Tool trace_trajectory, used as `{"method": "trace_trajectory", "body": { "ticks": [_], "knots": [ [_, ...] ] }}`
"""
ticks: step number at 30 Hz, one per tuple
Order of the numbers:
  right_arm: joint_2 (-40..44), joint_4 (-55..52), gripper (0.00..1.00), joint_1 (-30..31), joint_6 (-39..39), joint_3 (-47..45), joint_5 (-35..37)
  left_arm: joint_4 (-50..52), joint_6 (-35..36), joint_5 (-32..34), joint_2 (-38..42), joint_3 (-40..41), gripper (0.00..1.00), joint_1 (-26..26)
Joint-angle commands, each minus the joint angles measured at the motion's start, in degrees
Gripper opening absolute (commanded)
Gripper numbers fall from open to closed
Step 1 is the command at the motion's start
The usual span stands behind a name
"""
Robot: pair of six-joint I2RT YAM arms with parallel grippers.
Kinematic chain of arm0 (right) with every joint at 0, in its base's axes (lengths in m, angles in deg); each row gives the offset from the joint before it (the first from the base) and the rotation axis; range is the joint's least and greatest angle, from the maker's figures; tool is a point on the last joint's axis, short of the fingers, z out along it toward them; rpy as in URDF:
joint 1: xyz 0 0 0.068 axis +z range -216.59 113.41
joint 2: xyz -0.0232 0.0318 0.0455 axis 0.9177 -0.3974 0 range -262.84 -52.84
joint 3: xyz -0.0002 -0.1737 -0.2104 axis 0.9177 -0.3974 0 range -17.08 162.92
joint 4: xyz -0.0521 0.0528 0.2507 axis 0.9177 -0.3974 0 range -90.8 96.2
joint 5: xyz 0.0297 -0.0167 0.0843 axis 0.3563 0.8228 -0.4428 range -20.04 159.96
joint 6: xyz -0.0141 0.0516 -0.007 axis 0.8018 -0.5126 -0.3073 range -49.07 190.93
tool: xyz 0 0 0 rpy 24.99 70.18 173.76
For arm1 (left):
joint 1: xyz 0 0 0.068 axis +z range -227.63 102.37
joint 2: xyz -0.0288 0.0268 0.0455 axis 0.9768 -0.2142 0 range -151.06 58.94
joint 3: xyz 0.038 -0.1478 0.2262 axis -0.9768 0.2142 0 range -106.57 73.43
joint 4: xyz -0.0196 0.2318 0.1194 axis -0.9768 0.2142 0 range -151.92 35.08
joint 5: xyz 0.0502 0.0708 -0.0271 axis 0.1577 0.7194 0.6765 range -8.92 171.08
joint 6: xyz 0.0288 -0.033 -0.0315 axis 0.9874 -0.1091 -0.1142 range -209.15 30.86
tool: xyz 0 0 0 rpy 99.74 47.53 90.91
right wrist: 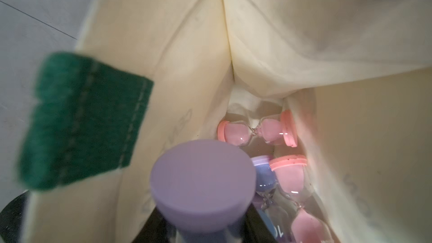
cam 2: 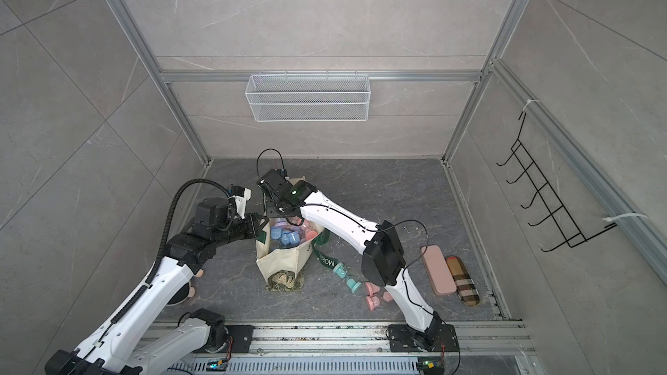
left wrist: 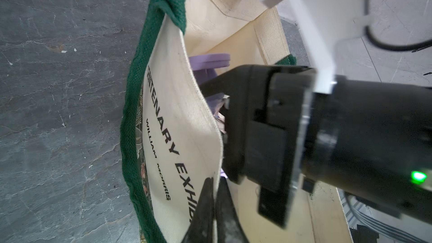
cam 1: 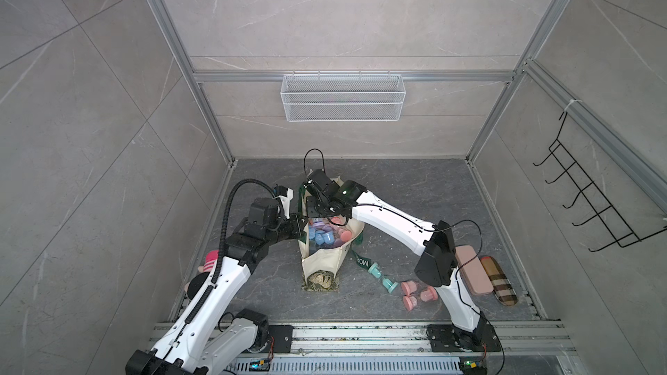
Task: Put the hourglass into the canvas bag
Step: Place the hourglass in the canvas bag.
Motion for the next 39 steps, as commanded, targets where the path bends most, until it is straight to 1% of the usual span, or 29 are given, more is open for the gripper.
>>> {"method": "trace_trajectory", "body": {
  "ticks": [1,4,8,9,14,18,21,23,26,30,34,36,39],
  "knots": [
    [-3.04,-4.62,0.00,-0.41,-1.97,3.89,-1.02,-0.13,0.78,-1.42,1.32,0.30,0.00,-0.13],
    [-4.53,-4.85,0.03,-0.44,-2.75,3.70,-1.87,-0.30,0.78,-1.35,1.48,0.37,0.00,-0.14],
    [-5.04,-4.70,0.10,-0.43,-2.78,3.54,-2.24,-0.07,0.80,-1.23,1.58,0.30,0.00,-0.14],
    [-4.95,-4.67,0.14,-0.51,-2.69,3.45,-2.24,-0.07,0.78,-1.21,1.61,0.34,0.00,-0.14],
    [-3.97,-3.56,0.38,-0.46,-2.32,2.26,-2.91,-0.07,0.67,-1.28,1.43,0.27,0.00,-0.09],
    [-1.91,-2.00,0.53,-0.41,-1.04,0.69,-2.70,-0.16,0.73,-1.33,1.70,0.43,0.00,-0.14],
    [0.02,-0.33,0.61,-0.34,-0.67,-1.49,-2.93,-0.08,0.67,-1.26,1.46,0.36,0.00,-0.14],
    [1.02,0.15,0.63,-0.27,-0.24,-2.02,-2.95,-0.01,0.74,-1.09,1.48,0.19,0.00,-0.10],
    [3.11,0.40,0.64,0.16,0.54,-2.86,-2.10,-0.07,0.65,-1.11,1.67,0.43,0.00,-0.09],
    [8.53,3.41,0.64,1.10,2.06,-6.36,-0.97,0.09,0.67,-1.11,1.26,0.19,0.00,-0.14],
    [14.88,4.22,0.64,2.16,4.10,-9.23,3.01,-0.07,0.56,-1.25,1.44,0.36,0.00,-0.14],
    [19.03,4.88,0.64,2.46,4.52,-12.33,4.68,-0.03,0.57,-1.23,1.34,0.35,0.00,-0.14],
    [25.69,7.06,0.64,2.65,5.01,-19.52,6.80,0.10,0.66,-1.13,1.35,0.23,0.00,-0.14]
  ]
}}
